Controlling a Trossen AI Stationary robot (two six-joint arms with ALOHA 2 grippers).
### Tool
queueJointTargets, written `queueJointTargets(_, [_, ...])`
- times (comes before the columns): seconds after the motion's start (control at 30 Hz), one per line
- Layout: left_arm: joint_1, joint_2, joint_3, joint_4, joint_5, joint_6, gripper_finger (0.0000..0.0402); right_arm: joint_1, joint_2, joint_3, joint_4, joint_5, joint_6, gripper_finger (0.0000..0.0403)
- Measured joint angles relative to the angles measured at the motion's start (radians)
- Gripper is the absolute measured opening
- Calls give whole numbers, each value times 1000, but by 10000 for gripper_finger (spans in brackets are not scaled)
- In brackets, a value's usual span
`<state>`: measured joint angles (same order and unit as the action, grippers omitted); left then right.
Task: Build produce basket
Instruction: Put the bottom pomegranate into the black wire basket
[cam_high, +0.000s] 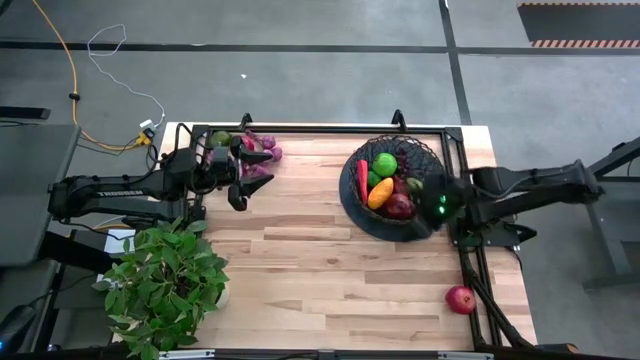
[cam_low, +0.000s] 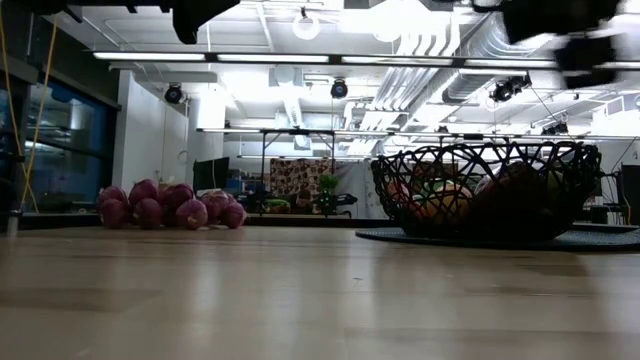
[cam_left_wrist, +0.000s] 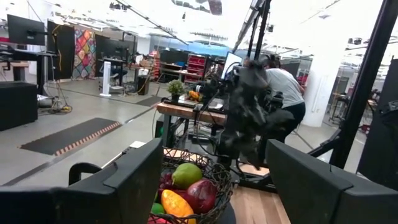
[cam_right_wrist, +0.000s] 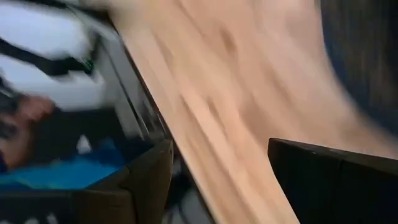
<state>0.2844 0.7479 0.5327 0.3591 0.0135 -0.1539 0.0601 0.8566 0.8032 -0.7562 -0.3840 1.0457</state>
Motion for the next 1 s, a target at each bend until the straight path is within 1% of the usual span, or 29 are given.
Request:
queueJointTargets(0.1, [0, 0, 0, 0, 0, 0, 271, 143, 0, 0, -124, -7, 165, 246])
queueJointTargets(0.23, [0, 0, 0, 0, 0, 0, 271, 321, 0, 0, -231, -8, 445, 246])
queueJointTargets(0.37, [0, 0, 0, 0, 0, 0, 271, 483, 0, 0, -266, 2, 690, 246])
queueJointTargets(0.5, [0, 0, 0, 0, 0, 0, 271, 622, 15, 0, -274, 37, 883, 246])
queueJointTargets(0.63, [0, 0, 0, 0, 0, 0, 271, 732, 65, 0, -271, 36, 1010, 246])
queueJointTargets(0.73, [0, 0, 0, 0, 0, 0, 271, 799, 122, 0, -267, 36, 1055, 246])
queueJointTargets(0.87, [0, 0, 0, 0, 0, 0, 271, 847, 201, 0, -246, 35, 1099, 246])
queueJointTargets(1.0, [0, 0, 0, 0, 0, 0, 271, 872, 274, 0, -211, 30, 1101, 246])
